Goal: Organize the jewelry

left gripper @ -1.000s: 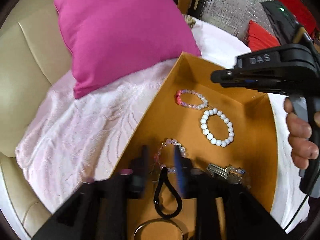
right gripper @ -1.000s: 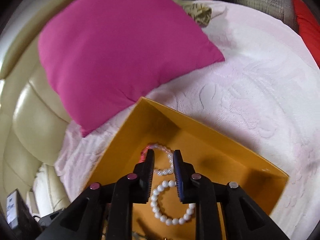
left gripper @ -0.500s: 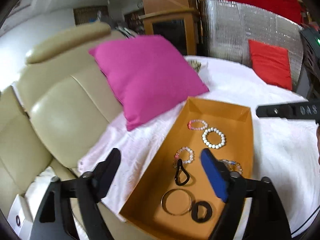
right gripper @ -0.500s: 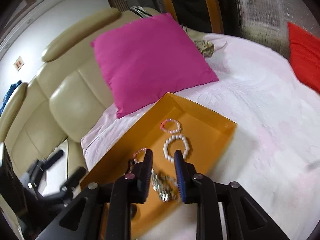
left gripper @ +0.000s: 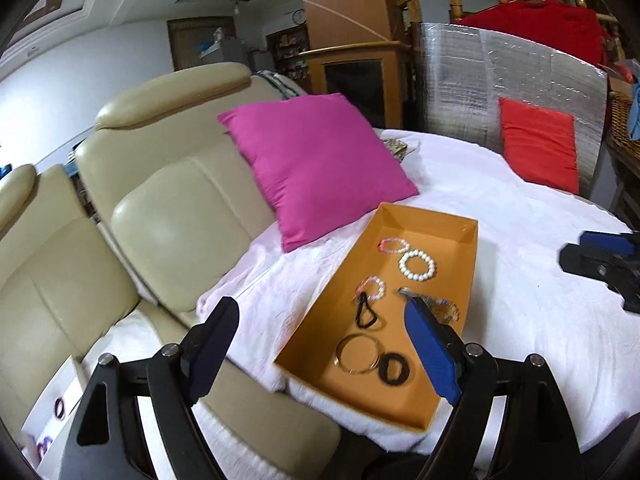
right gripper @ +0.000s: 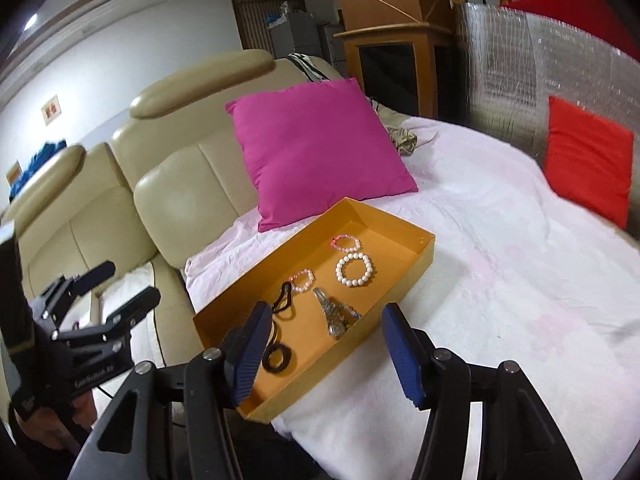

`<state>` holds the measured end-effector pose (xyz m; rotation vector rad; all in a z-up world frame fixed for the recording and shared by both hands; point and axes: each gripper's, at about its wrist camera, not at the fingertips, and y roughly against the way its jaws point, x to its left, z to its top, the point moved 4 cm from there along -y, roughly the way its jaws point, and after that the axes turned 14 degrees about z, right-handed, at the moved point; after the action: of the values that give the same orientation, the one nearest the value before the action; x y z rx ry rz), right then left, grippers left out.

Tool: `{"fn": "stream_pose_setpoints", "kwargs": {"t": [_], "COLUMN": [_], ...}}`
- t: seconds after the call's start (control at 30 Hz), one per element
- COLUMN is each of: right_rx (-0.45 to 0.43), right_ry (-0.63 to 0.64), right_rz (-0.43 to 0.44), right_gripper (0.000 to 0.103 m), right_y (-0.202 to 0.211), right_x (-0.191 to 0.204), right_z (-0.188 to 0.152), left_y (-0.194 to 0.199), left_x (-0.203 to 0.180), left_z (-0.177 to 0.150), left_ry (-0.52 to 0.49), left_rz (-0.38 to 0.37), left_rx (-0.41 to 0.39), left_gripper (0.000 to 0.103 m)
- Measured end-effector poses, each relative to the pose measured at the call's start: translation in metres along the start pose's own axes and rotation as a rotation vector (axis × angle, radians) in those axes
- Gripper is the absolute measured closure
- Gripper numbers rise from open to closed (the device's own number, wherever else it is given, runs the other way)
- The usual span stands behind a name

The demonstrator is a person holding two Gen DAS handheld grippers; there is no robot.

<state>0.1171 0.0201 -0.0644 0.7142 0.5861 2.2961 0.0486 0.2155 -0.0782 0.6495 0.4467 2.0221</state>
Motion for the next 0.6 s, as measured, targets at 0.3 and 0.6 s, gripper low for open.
{"fn": "stream_pose_setpoints", "kwargs": {"t": [0.3, 0.6], "right_rx": [-0.032, -0.093], "right_ry": [0.019, 0.021], "right_rz": [-0.064, -0.125], "right_gripper": [0.042, 0.042], "right_y": [0.046, 0.07], "right_x": [0.061, 0.099], "right_z": [-0.03, -0.052], "left_y": [0.057, 0.092], "left_x": [0.045, 0.079], "left_z": [-0.008, -0.008], "left_ry": [0.066, 0.118], "left_rz": [0.05, 0.146], "left_rx": [-0.076, -0.098], "left_gripper": [0.018, 0.018]}}
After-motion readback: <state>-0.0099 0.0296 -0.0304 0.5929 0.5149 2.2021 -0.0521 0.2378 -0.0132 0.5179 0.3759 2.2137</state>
